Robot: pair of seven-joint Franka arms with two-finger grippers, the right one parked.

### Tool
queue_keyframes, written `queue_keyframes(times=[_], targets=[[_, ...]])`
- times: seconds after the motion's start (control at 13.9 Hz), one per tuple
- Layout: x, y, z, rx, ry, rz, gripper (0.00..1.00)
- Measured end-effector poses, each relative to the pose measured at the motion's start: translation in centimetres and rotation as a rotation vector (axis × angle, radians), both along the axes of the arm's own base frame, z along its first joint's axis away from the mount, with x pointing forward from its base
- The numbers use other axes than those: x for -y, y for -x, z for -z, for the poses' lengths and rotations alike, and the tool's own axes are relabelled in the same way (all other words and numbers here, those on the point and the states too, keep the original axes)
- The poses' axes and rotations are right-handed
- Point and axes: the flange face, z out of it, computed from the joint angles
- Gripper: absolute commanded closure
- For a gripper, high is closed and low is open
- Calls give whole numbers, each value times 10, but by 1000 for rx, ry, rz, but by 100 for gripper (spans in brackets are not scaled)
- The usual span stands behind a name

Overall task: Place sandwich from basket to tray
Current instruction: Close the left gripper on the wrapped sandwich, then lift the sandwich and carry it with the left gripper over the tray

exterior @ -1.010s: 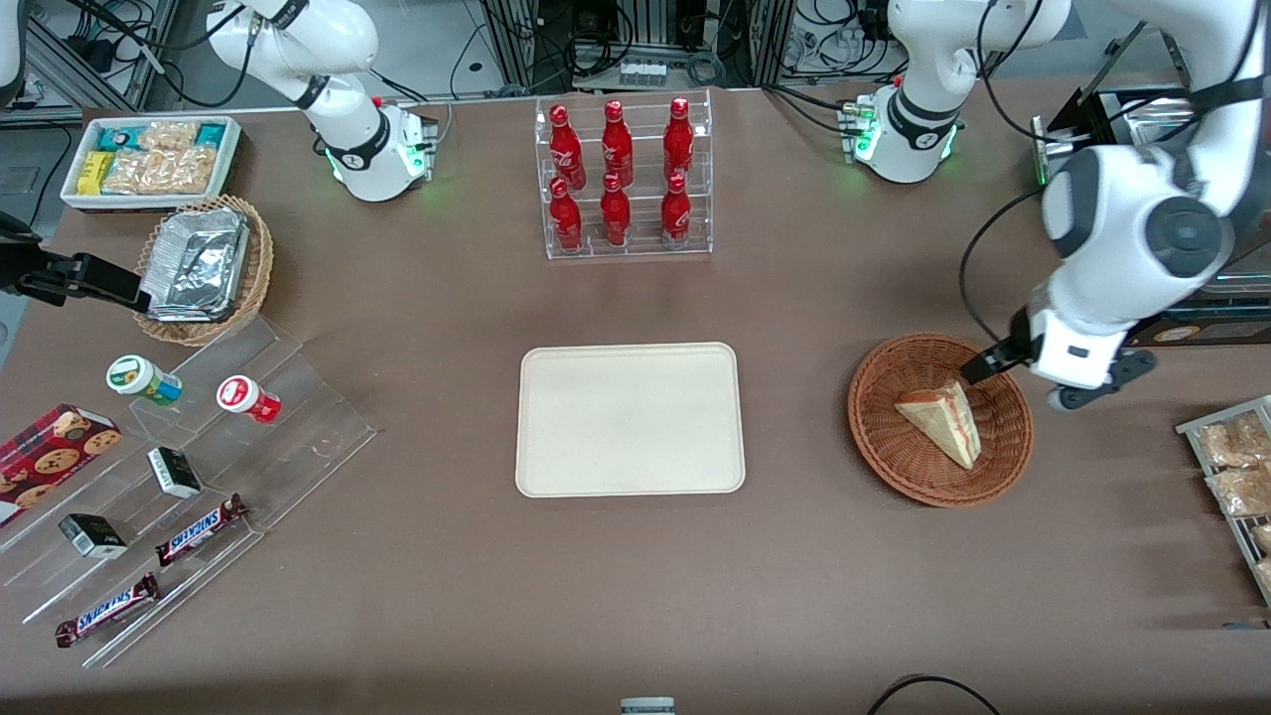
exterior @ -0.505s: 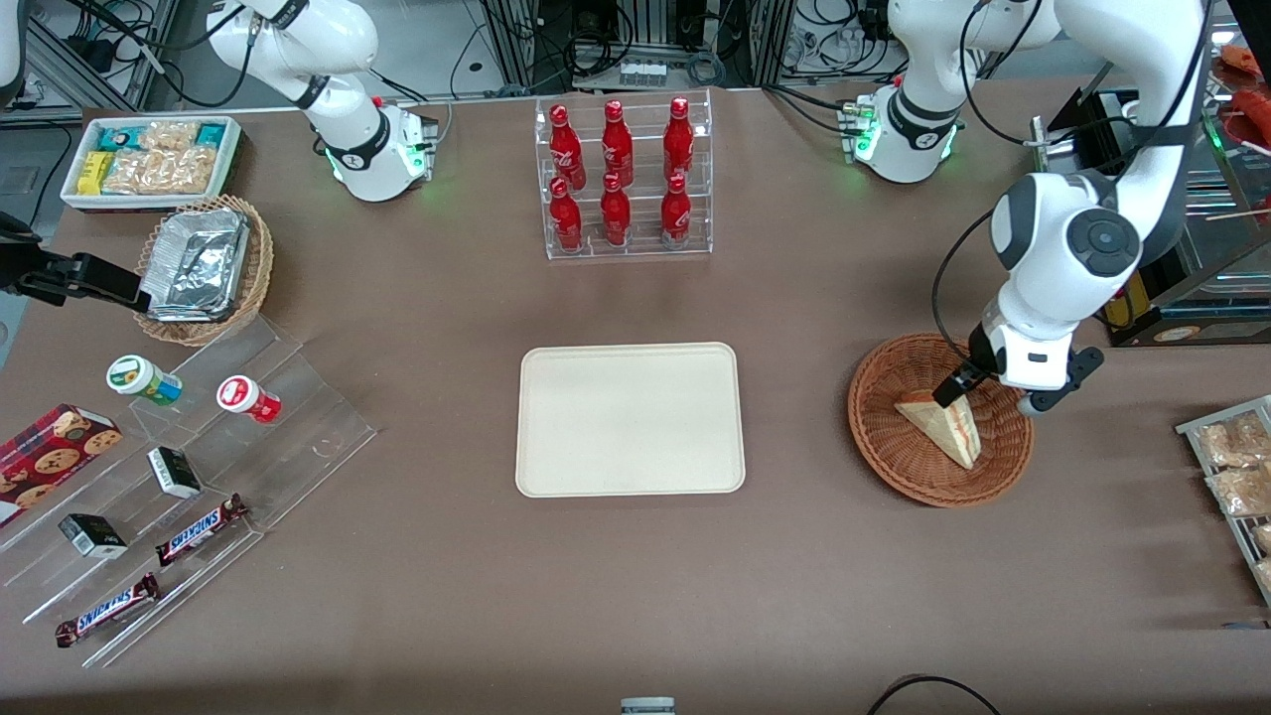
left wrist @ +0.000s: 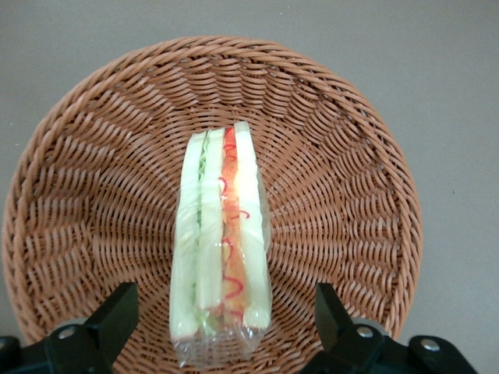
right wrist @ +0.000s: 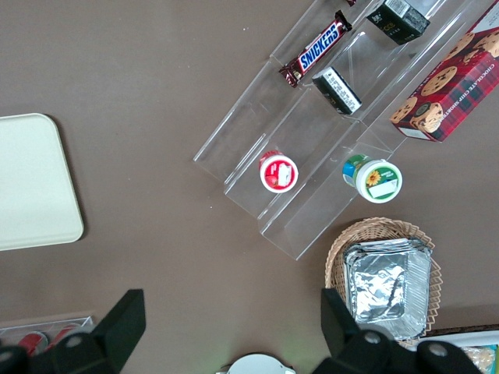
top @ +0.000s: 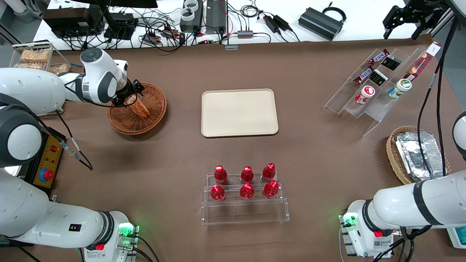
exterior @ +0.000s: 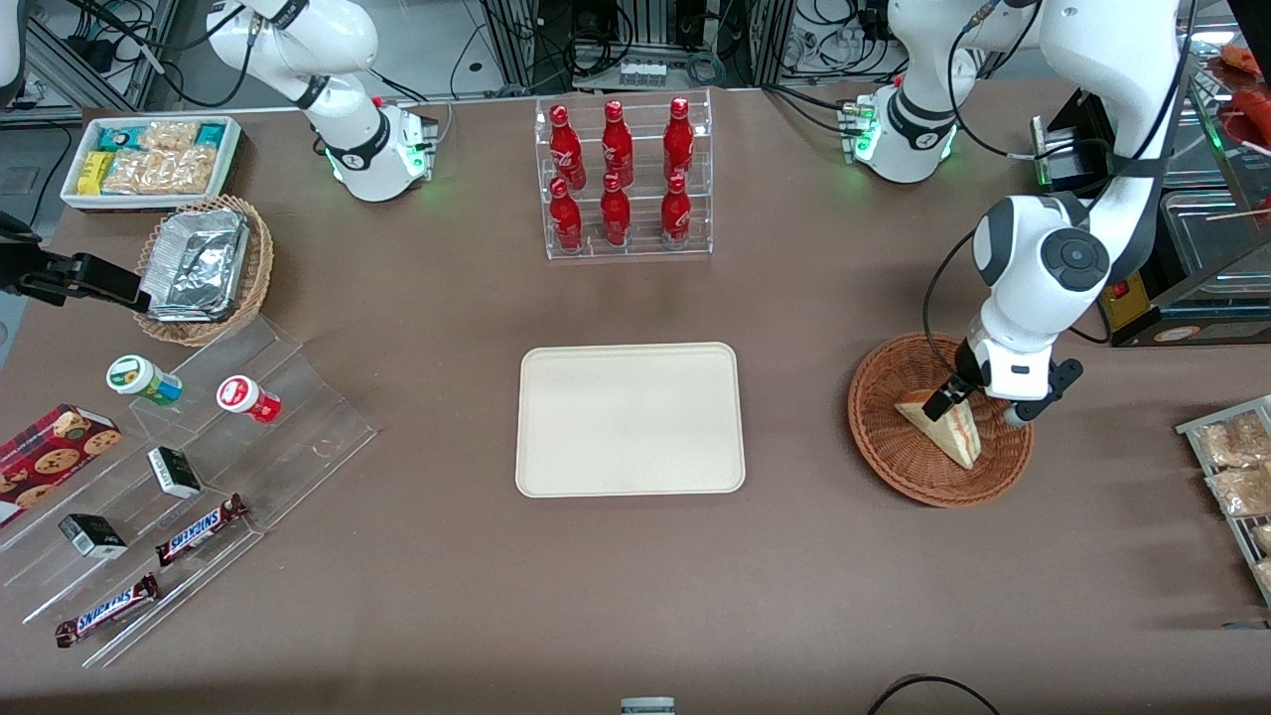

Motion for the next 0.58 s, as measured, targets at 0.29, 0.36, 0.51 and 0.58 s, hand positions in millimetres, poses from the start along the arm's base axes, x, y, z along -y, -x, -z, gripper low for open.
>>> queue_keyframes(times=[0.29,0.36,0.51,0.58], targets=[[0,-2,24,7,0,-9,64],[0,-2,27,4,0,-15,78],[-1,-2,28,3,2,-30,86],[-1,-2,27,4,2,-33,87]])
